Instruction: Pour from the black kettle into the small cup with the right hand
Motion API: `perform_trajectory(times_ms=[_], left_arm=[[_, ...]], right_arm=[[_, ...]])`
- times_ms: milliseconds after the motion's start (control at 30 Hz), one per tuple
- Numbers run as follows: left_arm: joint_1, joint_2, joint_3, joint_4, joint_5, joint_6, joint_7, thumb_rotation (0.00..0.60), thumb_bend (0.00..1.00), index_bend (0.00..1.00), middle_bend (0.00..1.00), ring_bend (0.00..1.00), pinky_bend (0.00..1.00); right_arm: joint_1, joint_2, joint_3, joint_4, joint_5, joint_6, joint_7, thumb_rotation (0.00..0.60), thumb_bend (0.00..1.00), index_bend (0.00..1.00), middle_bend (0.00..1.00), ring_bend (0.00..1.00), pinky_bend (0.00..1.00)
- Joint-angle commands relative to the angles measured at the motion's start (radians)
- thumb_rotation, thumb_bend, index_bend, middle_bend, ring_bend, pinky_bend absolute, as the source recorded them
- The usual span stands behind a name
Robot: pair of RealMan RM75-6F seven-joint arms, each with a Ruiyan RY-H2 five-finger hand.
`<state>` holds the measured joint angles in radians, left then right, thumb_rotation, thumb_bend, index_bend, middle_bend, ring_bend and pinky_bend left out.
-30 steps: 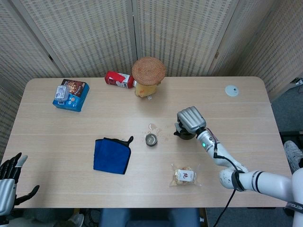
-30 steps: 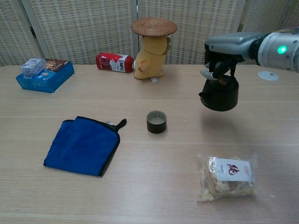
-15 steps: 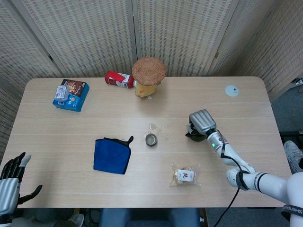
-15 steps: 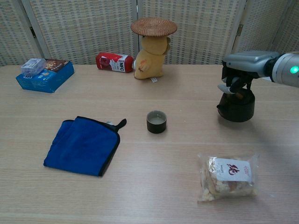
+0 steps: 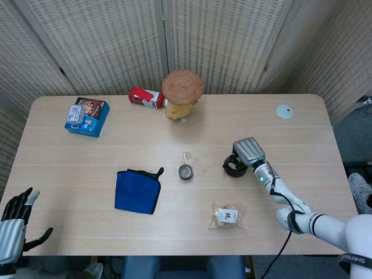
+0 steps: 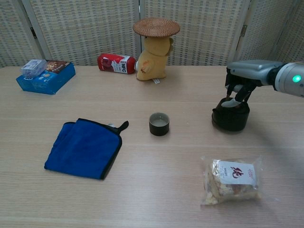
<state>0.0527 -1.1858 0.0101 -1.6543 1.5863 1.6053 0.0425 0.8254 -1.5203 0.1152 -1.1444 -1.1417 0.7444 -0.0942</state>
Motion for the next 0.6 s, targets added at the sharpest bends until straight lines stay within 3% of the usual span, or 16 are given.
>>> perform_trajectory(times_ms=[33, 167, 600], left_arm=[[0.0, 0.0, 0.0, 0.0, 0.001, 0.001, 0.002, 0.6, 0.22, 0.06, 0.0, 0.0, 0.0], [0.0, 0.001, 0.001, -0.001, 0.001, 0.001, 0.003, 0.6, 0.22, 0.06, 0.0, 0.0, 0.0], [-0.001, 0.0, 0.004, -0.002, -0.002, -0.003, 0.005, 0.6, 0.22, 0.06, 0.0, 0.0, 0.0]], right_arm=[[-0.006, -0.003, 0.004, 0.01, -0.013, -0.005, 0.02, 0.47, 0.06, 1.0, 0.99, 0.93, 0.53], [-0.01, -0.005, 0.005, 0.019, -0.029, -0.011, 0.043, 0.468, 0.0, 1.0, 0.99, 0.93, 0.53], [-0.009, -0.014, -0.003, 0.029, -0.065, -0.01, -0.001, 0.468, 0.0, 1.0, 0.98, 0.92, 0.53]])
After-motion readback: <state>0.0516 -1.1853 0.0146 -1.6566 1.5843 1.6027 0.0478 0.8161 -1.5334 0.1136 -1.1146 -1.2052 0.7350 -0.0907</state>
